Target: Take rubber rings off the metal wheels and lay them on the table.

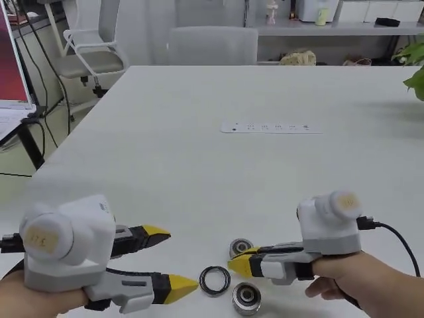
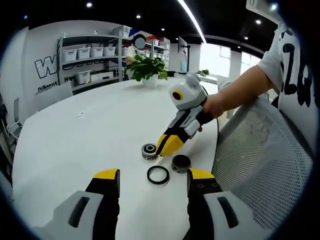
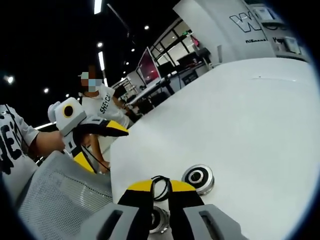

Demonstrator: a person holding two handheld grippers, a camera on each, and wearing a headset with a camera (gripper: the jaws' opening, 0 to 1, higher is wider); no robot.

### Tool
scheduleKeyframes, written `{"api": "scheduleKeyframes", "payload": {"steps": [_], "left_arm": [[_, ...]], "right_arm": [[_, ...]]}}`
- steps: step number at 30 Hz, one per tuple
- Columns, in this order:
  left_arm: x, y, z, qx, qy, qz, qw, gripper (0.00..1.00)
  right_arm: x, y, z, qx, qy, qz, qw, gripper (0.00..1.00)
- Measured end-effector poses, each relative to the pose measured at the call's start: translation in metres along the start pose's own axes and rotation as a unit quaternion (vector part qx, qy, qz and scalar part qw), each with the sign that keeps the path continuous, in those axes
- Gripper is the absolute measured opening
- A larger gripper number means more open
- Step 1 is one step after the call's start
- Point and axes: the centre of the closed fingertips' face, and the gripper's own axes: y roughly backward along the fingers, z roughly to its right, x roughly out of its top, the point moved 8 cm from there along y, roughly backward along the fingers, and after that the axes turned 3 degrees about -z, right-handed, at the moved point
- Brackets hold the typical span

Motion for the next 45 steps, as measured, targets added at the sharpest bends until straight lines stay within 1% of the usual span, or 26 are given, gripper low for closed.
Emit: {"api": "scheduleKeyframes", "payload": {"steps": [4, 9, 13, 15, 19, 22, 25, 27, 32, 33, 37, 40, 43, 45], "left_arm": [[0.003, 0.004, 0.004, 0.004, 0.004, 0.007, 1.0, 0.51], [0.006, 0.007, 0.008, 0.006, 0.002, 0.014, 0.9999, 0.52], [0.011, 0.008, 0.013, 0.002, 0.002, 0.022, 0.9998, 0.54], [0.014, 0.009, 0.016, 0.001, 0.0, 0.026, 0.9997, 0.54], [0.017, 0.01, 0.019, 0.001, 0.0, 0.032, 0.9995, 0.54], [0.019, 0.01, 0.021, 0.001, 0.003, 0.037, 0.9993, 0.55], [0.021, 0.01, 0.023, 0.001, 0.004, 0.04, 0.9992, 0.56], [0.022, 0.01, 0.025, 0.0, 0.004, 0.041, 0.9992, 0.56], [0.023, 0.011, 0.029, 0.002, 0.006, 0.043, 0.9991, 0.58], [0.023, 0.012, 0.03, 0.007, 0.003, 0.042, 0.9991, 0.59], [0.024, 0.013, 0.031, 0.006, 0.007, 0.042, 0.9991, 0.61], [0.025, 0.014, 0.031, 0.007, 0.007, 0.042, 0.9991, 0.62], [0.025, 0.015, 0.032, 0.005, 0.009, 0.041, 0.9991, 0.64], [0.025, 0.015, 0.031, 0.004, 0.01, 0.04, 0.9992, 0.64]], "right_arm": [[0.007, 0.009, 0.0, -0.005, 0.0, 0.014, 0.9999, 0.08], [0.013, 0.019, -0.003, -0.009, 0.004, 0.027, 0.9996, 0.1], [0.019, 0.027, -0.01, -0.007, 0.009, 0.04, 0.9991, 0.17], [0.021, 0.032, -0.014, -0.007, 0.018, 0.043, 0.9989, 0.18], [0.02, 0.041, -0.02, -0.009, 0.037, 0.04, 0.9985, 0.21], [0.02, 0.047, -0.025, -0.01, 0.042, 0.041, 0.9983, 0.29], [0.018, 0.056, -0.028, -0.024, 0.079, 0.03, 0.9961, 0.34], [0.015, 0.061, -0.031, -0.029, 0.092, 0.025, 0.995, 0.36], [0.006, 0.073, -0.035, -0.041, 0.11, 0.016, 0.993, 0.43], [0.006, 0.074, -0.035, -0.042, 0.112, 0.015, 0.9927, 0.44], [0.0, 0.084, -0.037, -0.054, 0.123, 0.009, 0.9909, 0.51], [-0.005, 0.093, -0.039, -0.062, 0.136, 0.001, 0.9887, 0.53], [-0.008, 0.097, -0.041, -0.068, 0.145, -0.004, 0.9871, 0.56], [-0.013, 0.103, -0.043, -0.076, 0.155, -0.009, 0.985, 0.59]]}}
